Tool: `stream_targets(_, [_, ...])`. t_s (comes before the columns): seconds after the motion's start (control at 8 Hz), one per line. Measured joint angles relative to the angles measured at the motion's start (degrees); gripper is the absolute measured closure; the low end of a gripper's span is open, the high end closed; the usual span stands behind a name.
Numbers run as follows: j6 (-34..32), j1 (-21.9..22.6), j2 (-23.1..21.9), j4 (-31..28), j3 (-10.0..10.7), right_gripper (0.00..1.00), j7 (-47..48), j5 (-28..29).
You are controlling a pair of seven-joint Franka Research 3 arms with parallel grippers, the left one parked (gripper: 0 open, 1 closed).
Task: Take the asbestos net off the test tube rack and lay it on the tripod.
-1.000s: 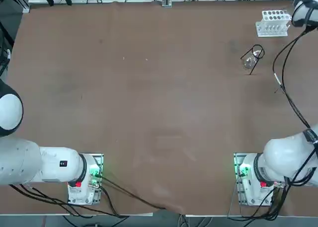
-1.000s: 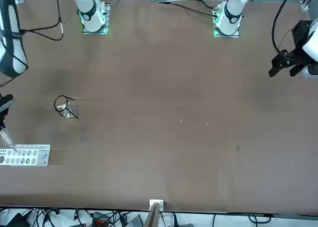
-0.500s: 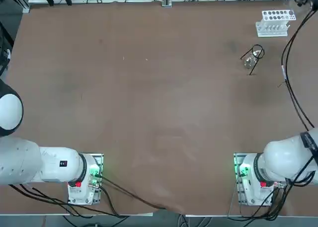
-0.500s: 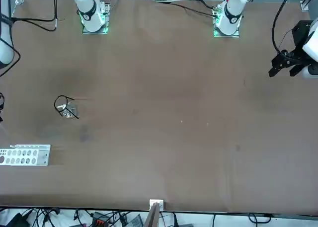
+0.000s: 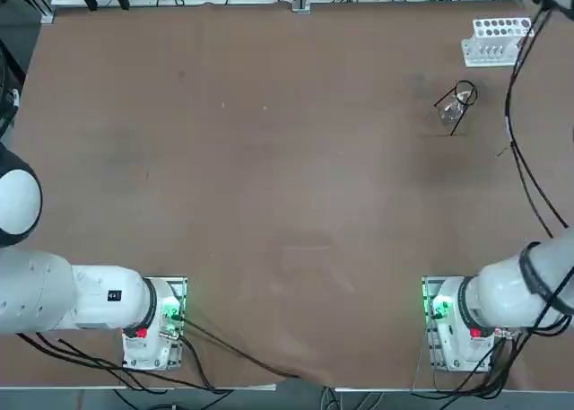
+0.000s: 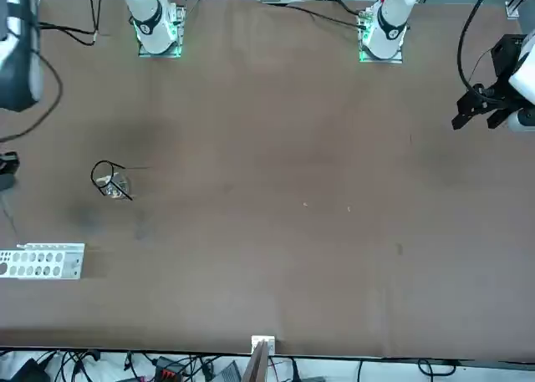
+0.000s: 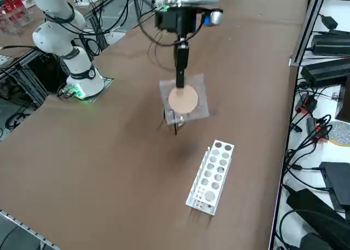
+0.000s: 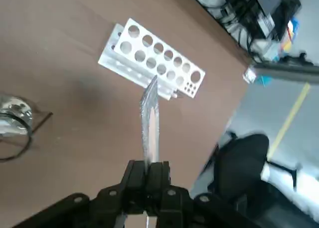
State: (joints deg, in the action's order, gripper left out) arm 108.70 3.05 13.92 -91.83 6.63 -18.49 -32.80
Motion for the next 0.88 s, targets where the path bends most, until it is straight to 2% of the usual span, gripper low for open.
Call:
stream_targets(0.38, [-12.30,11.81,3.61,0.29,-0.21,0.98,24.13,-7.87])
stream_targets(0.62, [-18.75,18.31,9.09,0.28,-0.27,0.98,38.88,-12.41])
stream_targets(0.88, [-23.65,22.82,15.47,0.32,-0.25,0.98,49.85,-16.00])
